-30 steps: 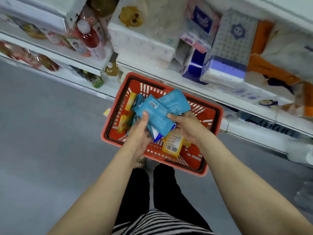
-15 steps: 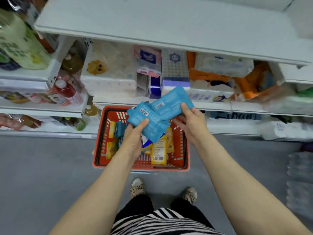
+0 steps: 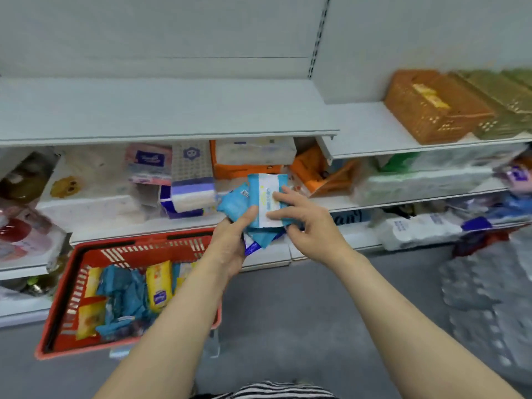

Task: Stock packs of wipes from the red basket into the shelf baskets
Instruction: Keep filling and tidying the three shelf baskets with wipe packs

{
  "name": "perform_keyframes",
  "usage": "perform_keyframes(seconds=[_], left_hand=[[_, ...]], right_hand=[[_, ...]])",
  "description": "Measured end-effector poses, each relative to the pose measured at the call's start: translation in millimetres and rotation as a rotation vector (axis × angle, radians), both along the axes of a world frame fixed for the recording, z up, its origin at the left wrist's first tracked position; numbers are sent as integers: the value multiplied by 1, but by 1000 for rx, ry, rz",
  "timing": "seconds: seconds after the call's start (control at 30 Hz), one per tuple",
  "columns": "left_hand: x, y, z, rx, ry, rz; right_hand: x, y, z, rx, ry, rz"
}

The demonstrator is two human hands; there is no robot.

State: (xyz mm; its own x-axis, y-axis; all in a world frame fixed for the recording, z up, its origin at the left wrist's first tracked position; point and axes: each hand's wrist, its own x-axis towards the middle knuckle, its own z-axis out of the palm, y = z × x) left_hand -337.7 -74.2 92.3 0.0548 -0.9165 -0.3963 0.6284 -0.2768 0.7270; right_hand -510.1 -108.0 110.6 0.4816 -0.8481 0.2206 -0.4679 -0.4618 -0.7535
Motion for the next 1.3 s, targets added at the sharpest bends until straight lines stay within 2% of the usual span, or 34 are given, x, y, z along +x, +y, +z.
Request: perform_keyframes(seconds=[0.03, 0.1, 0.17, 0.23, 0.37, 0.53, 0.63, 0.77, 0.9, 1.03, 1.17, 1.3], left_hand=[[-21, -4, 1, -5, -11, -14], [-69, -18, 2, -30, -34, -61], [-114, -30, 10, -66, -86, -122], [-152, -41, 17, -96, -128, -187], [-214, -76, 37, -146, -150, -258], [-278, -154, 55, -170, -92, -167], [-322, -208, 67, -213, -66, -189], [-395, -283, 91, -272, -71, -282], [-456, -366, 107, -329, -94, -376], [-496, -443, 118, -373, -191, -397], [-534, -494, 122, -370, -196, -372], [-569, -536, 119, -316, -194, -237]], right_hand=[[-20, -2, 7, 65, -50, -15], [-67, -9, 24, 205, -276, -101], [-110, -19, 35, 234, -456, -282], [-149, -31, 43, 259, -498, -410], [-214, -61, 59, 313, -499, -532], [-290, -110, 66, 480, -792, -701], [-344, -152, 70, 440, -940, -779], [-408, -217, 91, 334, -876, -819], [-454, -291, 116, 324, -818, -820], [-499, -360, 128, 334, -782, -792], [-543, -414, 134, 290, -745, -746], [-608, -469, 134, 239, -869, -812]])
